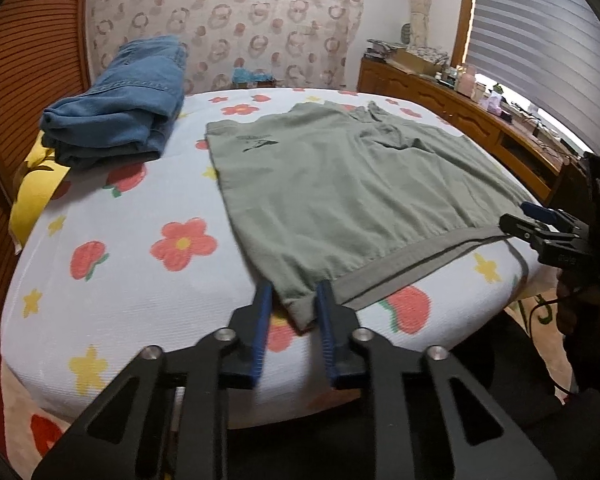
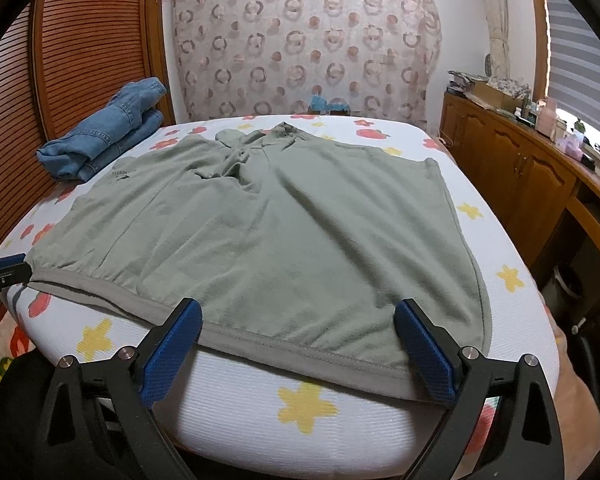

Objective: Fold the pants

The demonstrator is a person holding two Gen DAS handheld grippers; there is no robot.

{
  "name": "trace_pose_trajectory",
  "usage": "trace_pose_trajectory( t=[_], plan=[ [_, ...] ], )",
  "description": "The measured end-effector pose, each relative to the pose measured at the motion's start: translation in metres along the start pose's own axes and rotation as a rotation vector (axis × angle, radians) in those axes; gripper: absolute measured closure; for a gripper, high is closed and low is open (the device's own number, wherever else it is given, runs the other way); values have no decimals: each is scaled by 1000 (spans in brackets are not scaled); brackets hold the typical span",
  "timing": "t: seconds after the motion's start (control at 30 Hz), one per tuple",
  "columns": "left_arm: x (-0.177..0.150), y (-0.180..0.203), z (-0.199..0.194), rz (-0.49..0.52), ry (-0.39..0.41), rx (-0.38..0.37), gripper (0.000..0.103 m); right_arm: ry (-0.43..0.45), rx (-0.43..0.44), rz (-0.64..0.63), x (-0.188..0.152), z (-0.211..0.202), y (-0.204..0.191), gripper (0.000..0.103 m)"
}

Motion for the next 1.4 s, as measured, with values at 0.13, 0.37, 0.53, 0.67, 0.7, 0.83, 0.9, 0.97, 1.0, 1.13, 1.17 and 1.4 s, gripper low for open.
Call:
trace_pose_trajectory(
  t=[0.13, 0.37, 0.53, 0.67, 0.7, 0.83, 0.9, 0.97, 1.0, 1.13, 1.17, 1.4],
  plan=[
    [4, 0, -1, -12, -4, -28, 94, 17, 3, 4, 0, 9, 3, 6],
    [22, 8, -12, -4, 48, -70, 96, 23, 15, -13, -1, 11, 5, 10],
    [42, 21, -14, 30, 73, -98, 97, 25, 25, -7, -3, 9, 12, 22],
    [55, 37, -11, 65, 78, -122, 98, 25, 20, -11, -4, 8, 16, 36],
    [59, 41, -9, 71, 80, -132, 98, 23, 20, -9, -3, 7, 16, 37],
    [73, 57, -5, 93, 90, -157, 98, 21, 36, -10, -5, 5, 18, 42],
    [81, 65, -1, 102, 88, -172, 98, 19, 39, -11, -4, 5, 20, 44],
    [86, 75, 2, 125, 88, -174, 98, 20, 39, -11, 0, 6, 19, 44],
    [90, 80, 3, 134, 88, -182, 98, 21, 39, -17, 0, 6, 18, 44],
    [102, 96, 5, 156, 99, -208, 98, 25, 44, -51, 2, 6, 13, 44],
    [105, 99, 5, 162, 103, -213, 98, 27, 48, -54, 2, 5, 13, 44],
    [119, 106, 12, 177, 106, -195, 98, 33, 52, -41, 2, 4, 19, 44]
  ],
)
Point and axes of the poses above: each gripper's, at about its wrist camera, not at the fingertips, and z roughly the way its jaws point, y to its right, x to its top, the point moved 1 cm from there along z, roughly the way its jaws point, and after that the axes turned 3 degrees about z, right-handed, at the moved point
